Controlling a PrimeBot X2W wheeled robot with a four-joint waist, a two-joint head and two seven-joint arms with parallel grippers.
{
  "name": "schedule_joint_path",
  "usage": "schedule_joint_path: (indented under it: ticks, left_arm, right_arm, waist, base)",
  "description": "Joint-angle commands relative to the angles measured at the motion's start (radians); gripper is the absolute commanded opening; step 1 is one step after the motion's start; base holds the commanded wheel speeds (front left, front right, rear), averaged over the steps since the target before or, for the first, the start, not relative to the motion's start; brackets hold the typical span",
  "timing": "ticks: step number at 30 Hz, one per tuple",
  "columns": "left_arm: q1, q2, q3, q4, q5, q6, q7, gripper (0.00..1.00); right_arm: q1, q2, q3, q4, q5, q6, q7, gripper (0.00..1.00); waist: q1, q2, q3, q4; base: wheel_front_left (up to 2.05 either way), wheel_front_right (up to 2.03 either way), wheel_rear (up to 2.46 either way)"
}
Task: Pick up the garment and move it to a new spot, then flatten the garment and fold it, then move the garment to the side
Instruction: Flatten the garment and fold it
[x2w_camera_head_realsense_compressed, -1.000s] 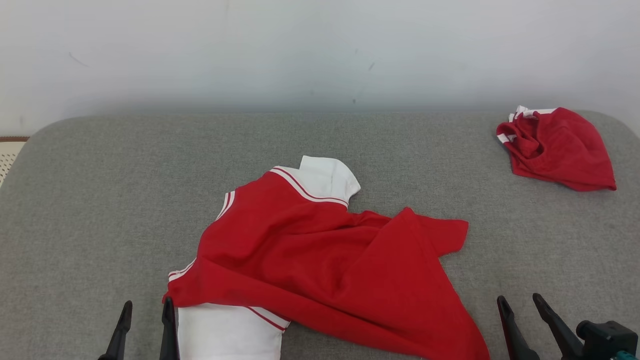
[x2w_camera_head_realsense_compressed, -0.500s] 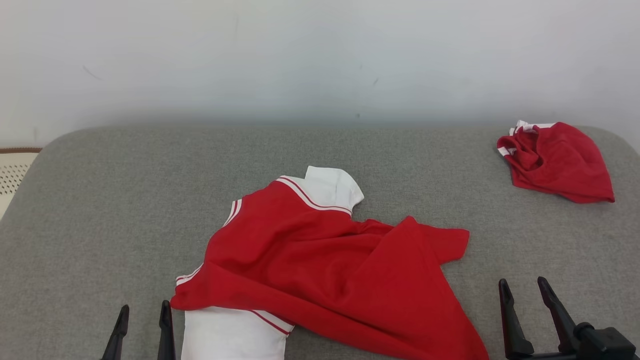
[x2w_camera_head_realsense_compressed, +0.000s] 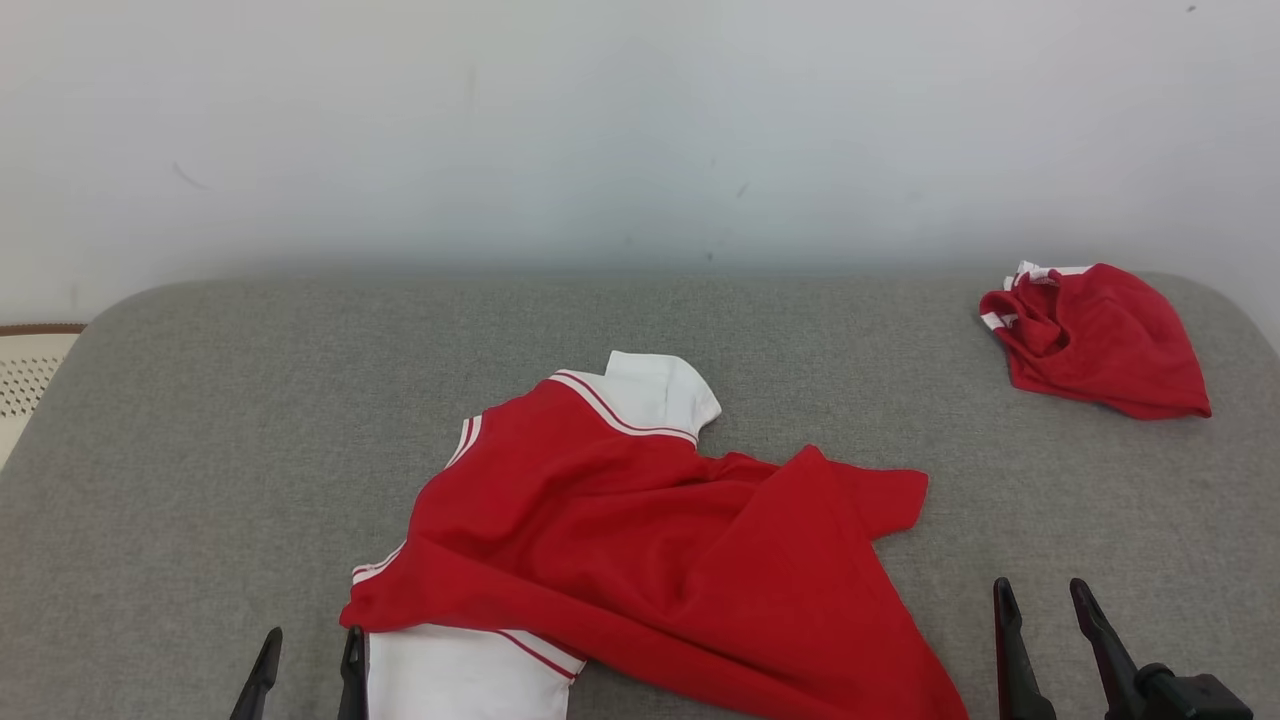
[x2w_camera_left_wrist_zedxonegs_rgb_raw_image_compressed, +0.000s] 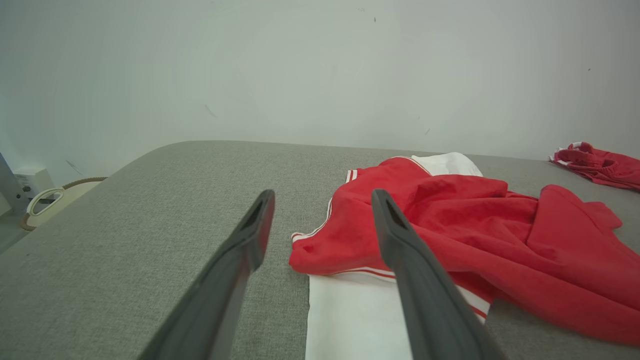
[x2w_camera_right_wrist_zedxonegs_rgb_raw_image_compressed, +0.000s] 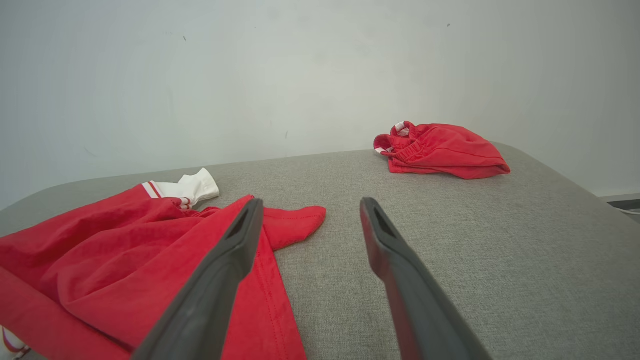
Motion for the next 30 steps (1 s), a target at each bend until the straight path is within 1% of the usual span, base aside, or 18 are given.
schedule_joint_path:
  ticks: [1,8,30]
  left_arm:
    - [-0.009,0.005,0.003,0.004,0.007,-0.004,-0.005,1.00]
    - [0.000,0.007,0.010,0.008,0.016,-0.014,-0.005,1.00]
    - [0.007,0.003,0.014,0.014,0.020,-0.021,-0.005,1.00]
  right_arm:
    - [-0.008,0.000,-0.003,0.004,-0.008,-0.001,-0.007,1.00]
    - [-0.010,-0.003,0.001,0.020,-0.007,-0.001,-0.010,1.00]
    - [-0.001,0.002,0.006,0.023,-0.012,-0.001,-0.008,1.00]
  waist:
    - [0.0000,0.0000,-0.004,-0.001]
    - [0.0000,0.0000,-0.009,-0.008]
    - [0.0000,0.0000,-0.005,-0.011]
  base:
    - [0.00,0.00,0.00]
    - [0.00,0.00,0.00]
    - [0.00,0.00,0.00]
